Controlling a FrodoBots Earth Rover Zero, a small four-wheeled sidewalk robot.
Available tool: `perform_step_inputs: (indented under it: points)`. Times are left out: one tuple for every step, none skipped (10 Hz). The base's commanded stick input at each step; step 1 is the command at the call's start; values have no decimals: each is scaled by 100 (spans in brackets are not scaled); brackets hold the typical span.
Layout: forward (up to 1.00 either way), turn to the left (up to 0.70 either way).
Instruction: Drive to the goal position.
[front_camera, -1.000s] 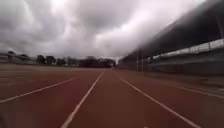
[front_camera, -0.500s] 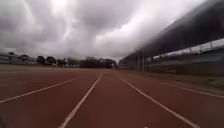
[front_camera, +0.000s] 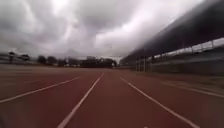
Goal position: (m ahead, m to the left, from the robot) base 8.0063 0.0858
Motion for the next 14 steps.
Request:
perform_step_inputs:
  points:
    - [70, 0]
    - [70, 0]
    - [70, 0]
    - [70, 0]
    - [70, 0]
    - [70, 0]
    - [70, 0]
    - [70, 0]
    - [70, 0]
    - [70, 0]
    - [70, 0]
    - [70, 0]
    - [70, 0]
    - [70, 0]
